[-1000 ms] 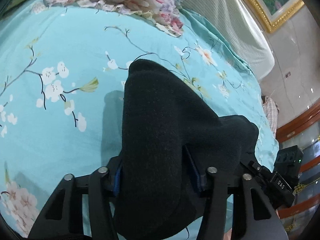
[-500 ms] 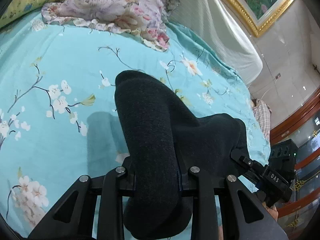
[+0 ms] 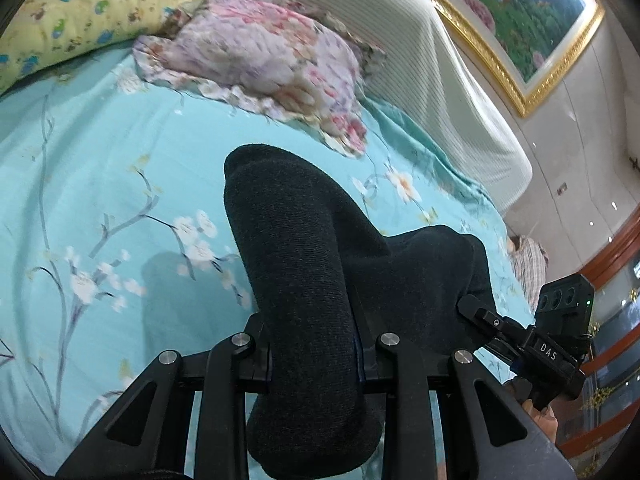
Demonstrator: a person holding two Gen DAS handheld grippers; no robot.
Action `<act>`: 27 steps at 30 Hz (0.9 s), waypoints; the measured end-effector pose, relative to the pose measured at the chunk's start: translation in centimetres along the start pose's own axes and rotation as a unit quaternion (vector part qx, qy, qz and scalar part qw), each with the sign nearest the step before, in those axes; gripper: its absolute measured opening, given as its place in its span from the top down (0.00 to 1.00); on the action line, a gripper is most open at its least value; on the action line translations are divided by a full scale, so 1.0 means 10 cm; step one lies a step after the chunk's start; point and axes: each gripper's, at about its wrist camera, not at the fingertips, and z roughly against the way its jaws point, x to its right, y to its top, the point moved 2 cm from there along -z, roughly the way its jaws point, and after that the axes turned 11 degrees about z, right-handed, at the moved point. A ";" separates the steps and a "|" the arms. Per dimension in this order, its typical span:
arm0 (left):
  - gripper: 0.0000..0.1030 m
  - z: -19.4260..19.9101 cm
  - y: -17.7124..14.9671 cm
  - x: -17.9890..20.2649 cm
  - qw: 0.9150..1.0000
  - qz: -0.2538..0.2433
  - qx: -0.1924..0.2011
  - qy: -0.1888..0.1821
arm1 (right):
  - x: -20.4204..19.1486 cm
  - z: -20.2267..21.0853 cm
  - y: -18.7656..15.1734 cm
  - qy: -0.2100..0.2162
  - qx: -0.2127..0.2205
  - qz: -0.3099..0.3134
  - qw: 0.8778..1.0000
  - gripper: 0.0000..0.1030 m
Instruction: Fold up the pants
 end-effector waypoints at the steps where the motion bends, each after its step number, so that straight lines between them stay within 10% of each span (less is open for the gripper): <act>1: 0.74 0.02 0.03 -0.03 1.000 0.002 0.003 0.002 | -0.04 -0.04 0.03 0.003 -0.001 0.004 1.000 0.57; 27: 0.74 -0.37 0.79 -0.43 0.998 -0.002 0.032 0.057 | -0.10 -1.05 0.62 0.013 -0.021 0.037 0.999 0.57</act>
